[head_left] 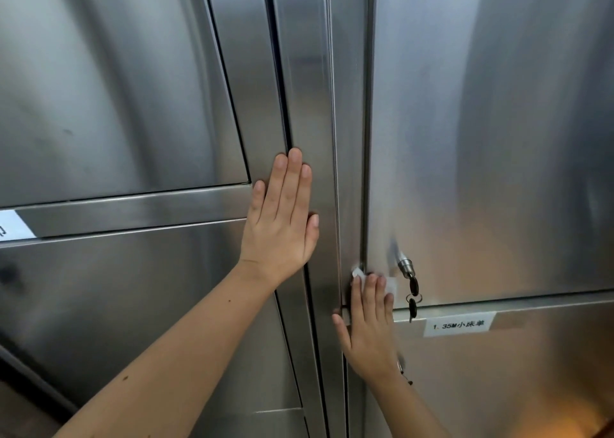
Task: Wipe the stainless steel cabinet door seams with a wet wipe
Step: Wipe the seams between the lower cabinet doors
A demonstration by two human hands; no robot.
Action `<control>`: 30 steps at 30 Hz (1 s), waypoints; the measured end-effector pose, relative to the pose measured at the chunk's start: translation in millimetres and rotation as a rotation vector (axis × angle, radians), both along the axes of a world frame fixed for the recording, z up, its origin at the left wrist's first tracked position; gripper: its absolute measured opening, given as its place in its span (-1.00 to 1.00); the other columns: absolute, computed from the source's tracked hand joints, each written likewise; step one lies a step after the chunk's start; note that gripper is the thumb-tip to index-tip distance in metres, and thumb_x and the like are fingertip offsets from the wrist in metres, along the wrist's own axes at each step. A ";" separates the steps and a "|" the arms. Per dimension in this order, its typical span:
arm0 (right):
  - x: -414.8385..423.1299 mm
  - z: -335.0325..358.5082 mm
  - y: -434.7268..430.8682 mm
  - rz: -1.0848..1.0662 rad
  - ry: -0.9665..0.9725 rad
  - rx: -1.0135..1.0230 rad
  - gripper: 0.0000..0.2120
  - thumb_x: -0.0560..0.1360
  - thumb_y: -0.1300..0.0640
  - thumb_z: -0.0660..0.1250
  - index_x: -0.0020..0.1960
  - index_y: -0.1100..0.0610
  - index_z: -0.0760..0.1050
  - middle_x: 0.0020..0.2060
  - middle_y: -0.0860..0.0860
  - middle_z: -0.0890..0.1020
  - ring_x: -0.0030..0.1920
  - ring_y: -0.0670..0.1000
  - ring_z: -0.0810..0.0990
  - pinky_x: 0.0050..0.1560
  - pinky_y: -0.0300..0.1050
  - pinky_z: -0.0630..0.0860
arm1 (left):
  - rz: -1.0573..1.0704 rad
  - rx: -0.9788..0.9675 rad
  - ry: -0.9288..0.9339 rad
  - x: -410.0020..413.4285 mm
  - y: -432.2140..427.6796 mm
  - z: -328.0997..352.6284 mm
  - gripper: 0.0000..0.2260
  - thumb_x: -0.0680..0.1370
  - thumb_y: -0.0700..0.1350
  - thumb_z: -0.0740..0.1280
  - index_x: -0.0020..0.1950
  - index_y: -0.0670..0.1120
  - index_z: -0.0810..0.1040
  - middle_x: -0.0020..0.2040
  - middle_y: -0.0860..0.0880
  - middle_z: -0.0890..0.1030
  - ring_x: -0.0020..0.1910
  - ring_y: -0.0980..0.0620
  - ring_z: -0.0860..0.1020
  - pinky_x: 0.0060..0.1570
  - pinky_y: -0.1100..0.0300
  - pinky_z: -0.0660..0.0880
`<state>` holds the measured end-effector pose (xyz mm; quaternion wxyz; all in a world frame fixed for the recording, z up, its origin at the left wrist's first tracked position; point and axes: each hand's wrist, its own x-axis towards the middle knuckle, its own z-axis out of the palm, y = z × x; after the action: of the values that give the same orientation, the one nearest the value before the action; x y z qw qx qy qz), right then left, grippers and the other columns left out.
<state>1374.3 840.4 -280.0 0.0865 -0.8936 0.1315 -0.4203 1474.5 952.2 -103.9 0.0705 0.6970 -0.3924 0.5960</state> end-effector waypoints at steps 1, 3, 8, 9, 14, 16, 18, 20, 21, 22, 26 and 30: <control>-3.0 -6.4 1.3 -0.005 0.025 0.005 -0.39 0.61 -0.16 -0.20 0.52 0.15 -0.24 0.51 0.05 -0.26 0.50 0.05 -0.23 0.44 0.02 -0.17 | -0.004 0.003 0.001 0.0 0.1 -1.0 -0.39 0.56 -0.04 0.01 0.50 -0.21 -0.21 0.50 -0.10 -0.31 0.49 -0.04 -0.21 0.43 0.02 -0.19; -6.4 -10.3 3.1 -0.018 0.063 0.006 -0.39 0.61 -0.16 -0.22 0.52 0.15 -0.26 0.50 0.05 -0.28 0.50 0.04 -0.25 0.44 0.02 -0.15 | -0.011 0.008 0.009 0.2 0.3 -1.6 -0.37 0.55 -0.04 0.03 0.50 -0.20 -0.22 0.50 -0.10 -0.32 0.49 -0.03 -0.22 0.43 0.02 -0.19; -2.8 7.4 4.4 -0.011 0.040 0.026 -0.40 0.60 -0.16 -0.22 0.51 0.11 -0.31 0.48 0.01 -0.34 0.49 0.03 -0.29 0.43 0.05 -0.16 | -0.007 0.010 0.021 0.6 0.5 -2.0 -0.35 0.54 -0.04 0.06 0.50 -0.20 -0.23 0.49 -0.09 -0.33 0.49 -0.03 -0.23 0.43 0.01 -0.18; 0.1 14.7 3.9 -0.016 0.024 0.028 -0.39 0.60 -0.16 -0.21 0.51 0.12 -0.30 0.48 0.02 -0.34 0.49 0.04 -0.30 0.44 0.06 -0.16 | -0.006 0.013 0.026 0.3 0.6 -1.9 -0.34 0.54 -0.04 0.06 0.50 -0.20 -0.24 0.49 -0.09 -0.34 0.49 -0.03 -0.24 0.43 0.00 -0.18; 4.9 23.0 -2.2 -0.015 0.020 -0.021 -0.37 0.60 -0.16 -0.19 0.51 0.16 -0.27 0.49 0.06 -0.32 0.49 0.05 -0.29 0.45 0.09 -0.14 | 0.010 0.019 0.033 -0.5 1.1 -1.8 -0.33 0.54 -0.03 0.07 0.49 -0.20 -0.25 0.48 -0.09 -0.36 0.48 -0.03 -0.25 0.43 0.01 -0.20; -1.5 6.1 -3.5 -0.004 0.065 -0.041 -0.38 0.60 -0.17 -0.20 0.51 0.16 -0.28 0.49 0.05 -0.32 0.49 0.05 -0.27 0.44 0.06 -0.16 | 0.012 0.022 0.038 -0.6 1.1 -1.8 -0.33 0.54 -0.03 0.07 0.49 -0.20 -0.26 0.48 -0.09 -0.36 0.48 -0.03 -0.25 0.43 0.01 -0.20; -9.3 -13.2 -2.2 -0.018 0.124 -0.055 -0.38 0.60 -0.17 -0.22 0.51 0.18 -0.25 0.50 0.07 -0.29 0.50 0.06 -0.25 0.44 0.05 -0.16 | 0.015 0.025 0.040 -0.6 1.1 -2.2 -0.32 0.54 -0.03 0.08 0.49 -0.20 -0.27 0.48 -0.09 -0.37 0.48 -0.03 -0.26 0.43 0.01 -0.20; -14.5 -24.8 0.2 -0.035 0.157 -0.052 -0.38 0.61 -0.16 -0.22 0.52 0.19 -0.21 0.51 0.07 -0.25 0.50 0.06 -0.21 0.44 0.06 -0.13 | 0.015 0.023 0.038 -0.6 1.4 -1.9 -0.31 0.54 -0.03 0.08 0.49 -0.20 -0.27 0.48 -0.10 -0.37 0.48 -0.04 -0.26 0.43 0.01 -0.20; -15.2 -26.2 1.1 -0.038 0.164 -0.043 -0.39 0.61 -0.16 -0.22 0.52 0.19 -0.20 0.51 0.07 -0.24 0.51 0.07 -0.20 0.43 0.07 -0.10 | 0.014 0.023 0.038 -0.8 1.4 -1.3 -0.31 0.54 -0.03 0.08 0.49 -0.20 -0.27 0.48 -0.10 -0.37 0.48 -0.03 -0.26 0.43 0.01 -0.21; -15.2 -25.7 1.4 -0.037 0.168 -0.036 -0.39 0.61 -0.16 -0.22 0.52 0.19 -0.19 0.51 0.07 -0.24 0.51 0.07 -0.20 0.43 0.07 -0.09 | 0.012 0.024 0.041 -1.3 1.3 -0.8 -0.31 0.54 -0.03 0.08 0.49 -0.20 -0.27 0.47 -0.10 -0.38 0.48 -0.03 -0.26 0.43 0.01 -0.21; -7.3 -5.9 -3.0 -0.014 0.105 -0.046 -0.39 0.61 -0.15 -0.18 0.52 0.17 -0.21 0.51 0.07 -0.25 0.51 0.07 -0.20 0.44 0.08 -0.13 | 0.010 0.022 0.030 -1.6 1.4 -1.6 -0.33 0.54 -0.03 0.06 0.48 -0.21 -0.27 0.48 -0.11 -0.37 0.48 -0.04 -0.26 0.42 0.01 -0.22; 5.7 26.3 -8.3 0.010 0.001 -0.034 -0.40 0.61 -0.14 -0.17 0.52 0.14 -0.23 0.50 0.04 -0.28 0.50 0.07 -0.24 0.45 0.05 -0.21 | 0.011 0.022 0.032 -1.9 1.2 -1.1 -0.34 0.55 -0.03 0.06 0.49 -0.21 -0.27 0.48 -0.11 -0.37 0.48 -0.04 -0.26 0.42 0.01 -0.21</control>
<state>1380.0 832.1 -253.7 0.0733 -0.8957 0.1201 -0.4218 1472.7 953.4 -105.0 0.0657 0.7095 -0.3938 0.5808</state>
